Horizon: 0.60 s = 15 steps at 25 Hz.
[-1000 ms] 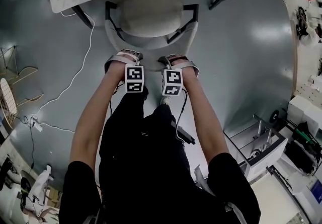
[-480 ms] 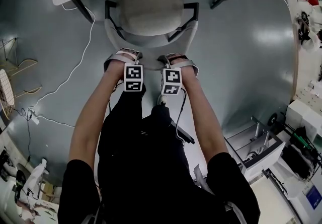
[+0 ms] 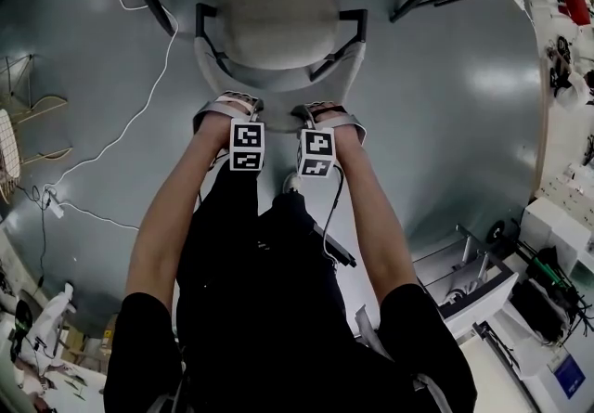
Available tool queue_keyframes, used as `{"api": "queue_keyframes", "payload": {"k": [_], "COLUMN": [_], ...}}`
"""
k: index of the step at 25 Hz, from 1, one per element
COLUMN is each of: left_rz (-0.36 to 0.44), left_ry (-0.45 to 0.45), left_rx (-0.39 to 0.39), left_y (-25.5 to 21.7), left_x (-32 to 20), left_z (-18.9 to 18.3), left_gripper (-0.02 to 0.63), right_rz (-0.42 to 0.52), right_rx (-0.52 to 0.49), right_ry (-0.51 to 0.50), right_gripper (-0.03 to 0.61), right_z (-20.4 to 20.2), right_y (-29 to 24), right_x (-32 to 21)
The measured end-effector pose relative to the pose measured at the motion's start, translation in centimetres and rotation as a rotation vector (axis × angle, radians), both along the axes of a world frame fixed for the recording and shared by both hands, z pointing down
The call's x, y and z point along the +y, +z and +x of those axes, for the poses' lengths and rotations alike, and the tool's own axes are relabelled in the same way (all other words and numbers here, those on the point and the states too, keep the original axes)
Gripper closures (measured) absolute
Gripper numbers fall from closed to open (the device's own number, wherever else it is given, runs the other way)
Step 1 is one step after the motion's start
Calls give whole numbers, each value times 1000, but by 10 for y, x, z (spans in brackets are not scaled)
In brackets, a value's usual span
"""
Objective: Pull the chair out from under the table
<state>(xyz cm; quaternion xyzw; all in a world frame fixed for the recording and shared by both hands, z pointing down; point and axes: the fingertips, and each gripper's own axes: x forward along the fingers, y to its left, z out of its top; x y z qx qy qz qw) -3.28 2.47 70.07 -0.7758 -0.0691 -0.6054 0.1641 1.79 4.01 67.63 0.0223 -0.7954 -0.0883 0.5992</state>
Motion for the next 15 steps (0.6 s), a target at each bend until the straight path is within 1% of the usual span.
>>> {"api": "queue_keyframes", "payload": {"k": [15], "left_rz": [0], "left_ry": [-23], "left_rx": [-1], "left_y": [2], "left_x": [21], "left_z": [2], "left_gripper": [528], "right_rz": [-2], "right_rx": [1], "right_ry": [-22], "right_gripper": [500], "right_z": [3], "right_y": [3], "right_x": [20]}}
